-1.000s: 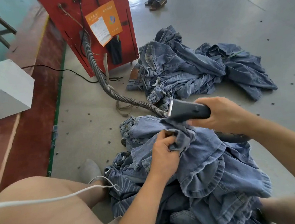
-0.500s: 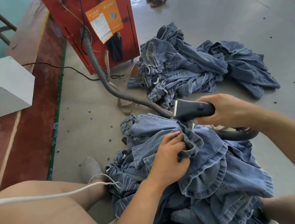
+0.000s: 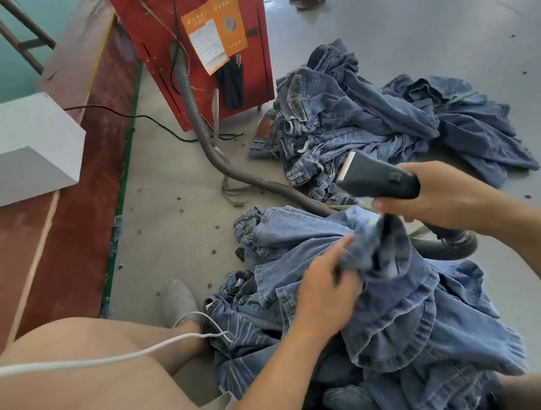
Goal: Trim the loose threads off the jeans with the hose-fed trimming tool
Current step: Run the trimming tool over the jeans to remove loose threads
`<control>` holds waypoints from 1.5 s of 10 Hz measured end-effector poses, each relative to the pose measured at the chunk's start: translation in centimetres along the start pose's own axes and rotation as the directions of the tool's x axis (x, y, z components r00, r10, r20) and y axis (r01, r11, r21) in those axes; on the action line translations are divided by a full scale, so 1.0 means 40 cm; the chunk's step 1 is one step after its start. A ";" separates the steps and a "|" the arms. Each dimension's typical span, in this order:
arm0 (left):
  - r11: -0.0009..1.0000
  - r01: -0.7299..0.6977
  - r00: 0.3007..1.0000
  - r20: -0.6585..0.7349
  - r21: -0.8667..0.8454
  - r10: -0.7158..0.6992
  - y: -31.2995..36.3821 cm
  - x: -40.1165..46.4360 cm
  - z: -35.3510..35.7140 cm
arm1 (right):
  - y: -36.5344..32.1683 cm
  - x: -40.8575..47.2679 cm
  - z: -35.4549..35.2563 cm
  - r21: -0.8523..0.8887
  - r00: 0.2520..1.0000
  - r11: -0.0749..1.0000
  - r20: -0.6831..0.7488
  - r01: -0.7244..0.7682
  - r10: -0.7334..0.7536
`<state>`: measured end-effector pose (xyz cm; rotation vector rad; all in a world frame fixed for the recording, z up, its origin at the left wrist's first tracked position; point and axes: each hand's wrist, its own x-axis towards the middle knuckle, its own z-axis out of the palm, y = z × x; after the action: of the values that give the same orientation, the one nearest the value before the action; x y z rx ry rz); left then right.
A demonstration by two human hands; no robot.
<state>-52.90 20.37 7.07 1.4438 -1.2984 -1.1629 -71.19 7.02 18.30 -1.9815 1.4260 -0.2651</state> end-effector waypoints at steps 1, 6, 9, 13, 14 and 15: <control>0.557 0.244 0.894 -0.039 -0.794 -0.447 -0.008 0.050 -0.074 | 0.020 -0.004 -0.013 -0.015 1.000 1.000 0.010 -0.014 0.014; 0.320 0.367 0.872 0.203 -0.873 -0.446 -0.011 0.028 -0.032 | -0.042 -0.029 0.080 -0.170 0.962 0.961 0.204 0.217 -0.182; 0.940 -0.230 0.705 0.709 0.252 -0.018 -0.002 -0.143 0.180 | 0.006 0.054 0.072 -0.155 0.999 0.987 -0.042 -0.034 0.028; 0.187 0.666 0.262 -0.008 -0.722 -0.965 -0.279 0.117 -0.209 | 0.180 -0.046 0.349 -0.395 0.974 0.918 -0.219 -0.033 -0.060; 0.272 0.678 0.370 -0.002 -0.683 -0.929 -0.257 0.126 -0.199 | 0.166 -0.024 0.324 -0.360 0.990 0.932 -0.137 -0.031 -0.020; 0.324 0.486 0.583 0.025 -0.812 -0.812 -0.186 0.153 -0.175 | 0.139 0.002 0.268 -0.321 0.999 0.947 -0.037 0.001 -0.014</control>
<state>-44.37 15.08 0.66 1.4286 0.2516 -1.5595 -69.79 10.25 6.76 -2.2522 1.5671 -0.0768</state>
